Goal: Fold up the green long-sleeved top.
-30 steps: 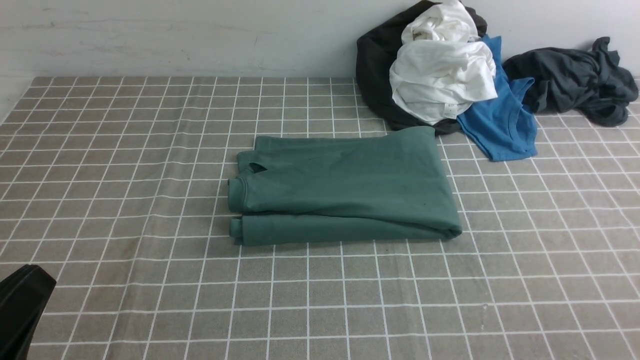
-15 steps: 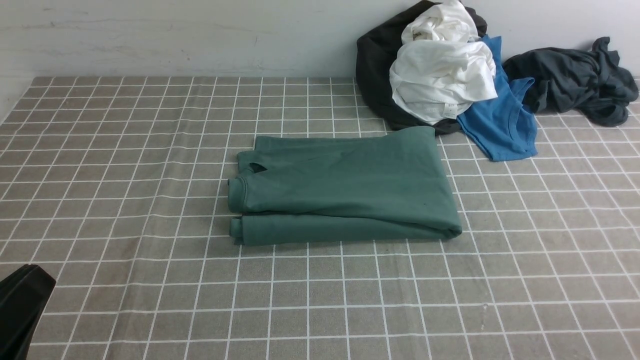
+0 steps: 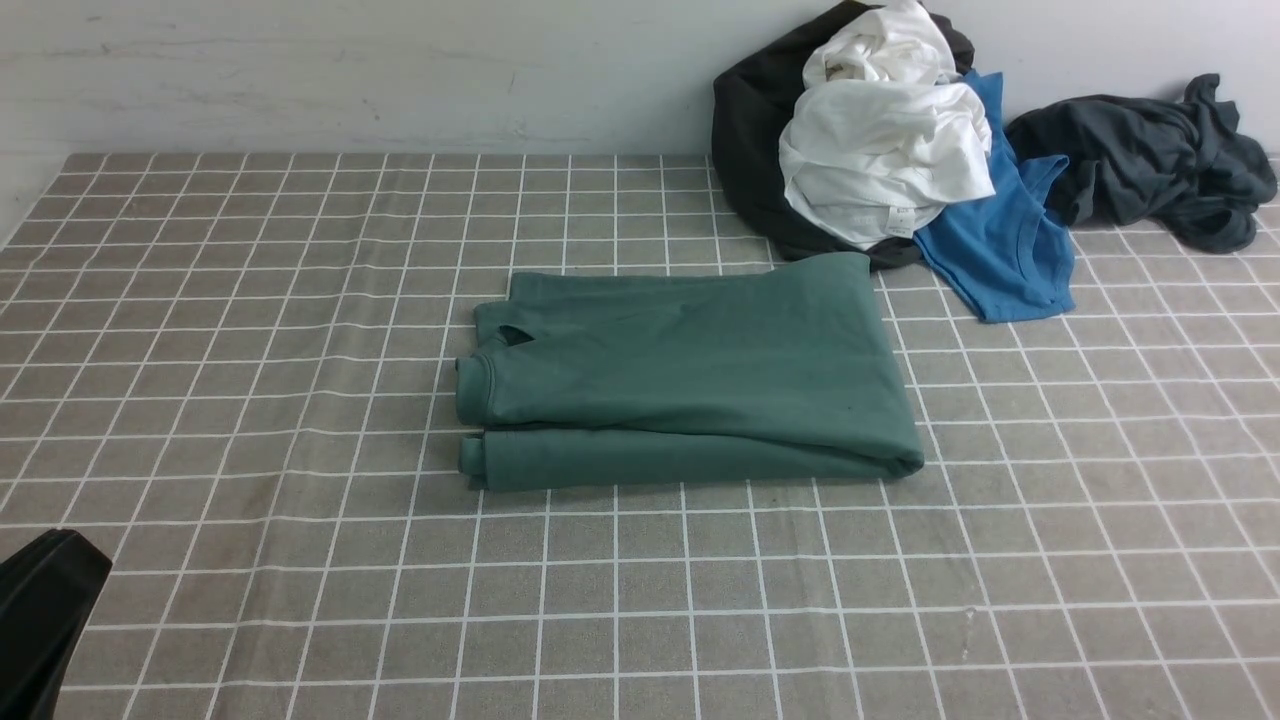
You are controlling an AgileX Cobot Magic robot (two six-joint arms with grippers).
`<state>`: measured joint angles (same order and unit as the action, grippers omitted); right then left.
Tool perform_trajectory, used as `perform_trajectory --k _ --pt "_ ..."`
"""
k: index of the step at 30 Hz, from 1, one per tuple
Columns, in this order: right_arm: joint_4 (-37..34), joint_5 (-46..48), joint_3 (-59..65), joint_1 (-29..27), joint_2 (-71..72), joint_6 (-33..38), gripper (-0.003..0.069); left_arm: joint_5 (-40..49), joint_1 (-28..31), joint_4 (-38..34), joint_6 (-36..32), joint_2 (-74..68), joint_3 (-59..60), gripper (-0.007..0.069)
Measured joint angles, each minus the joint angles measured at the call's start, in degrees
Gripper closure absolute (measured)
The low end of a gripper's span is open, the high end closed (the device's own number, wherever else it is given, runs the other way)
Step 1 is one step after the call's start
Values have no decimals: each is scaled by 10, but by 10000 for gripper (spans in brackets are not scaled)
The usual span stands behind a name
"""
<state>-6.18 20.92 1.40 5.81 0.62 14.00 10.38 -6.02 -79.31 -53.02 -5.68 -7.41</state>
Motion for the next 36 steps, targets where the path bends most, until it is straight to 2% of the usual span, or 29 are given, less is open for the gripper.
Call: perform_trajectory --k 16,20,21,23,24,25,26,27,28,30,31,32,33,34,36 --pt "0 0 0 0 0 0 631 -10 -4 -23 -2 16 1 632" --pt "0 0 0 0 0 0 631 -25 -9 -24 -24 37 4 632" --pt "0 0 0 0 0 0 631 -28 -10 -4 -31 47 7 632" --pt "0 0 0 -1 0 0 631 -28 -10 57 -25 58 9 632" --pt "0 0 0 -1 0 0 631 -26 -10 111 -8 62 9 632" --pt "0 0 0 -1 0 0 631 -24 -10 123 -4 62 9 632" --pt "0 0 0 -1 0 0 631 -13 -10 223 27 63 9 632" --pt "0 0 0 -1 0 0 631 -5 -10 270 46 63 9 632" --pt "0 0 0 -1 0 0 631 25 -10 401 113 64 9 632" --pt "0 0 0 -1 0 0 631 56 -7 548 235 64 12 632" --pt "0 0 0 -1 0 0 631 61 -5 574 262 64 12 632" --pt "0 0 0 -1 0 0 631 74 2 667 384 64 19 632" --pt "0 0 0 -1 0 0 631 75 3 689 397 64 20 632" --pt "0 0 0 -1 0 0 631 74 7 749 479 64 33 632" --pt "0 0 0 -1 0 0 631 62 8 823 561 64 59 632"
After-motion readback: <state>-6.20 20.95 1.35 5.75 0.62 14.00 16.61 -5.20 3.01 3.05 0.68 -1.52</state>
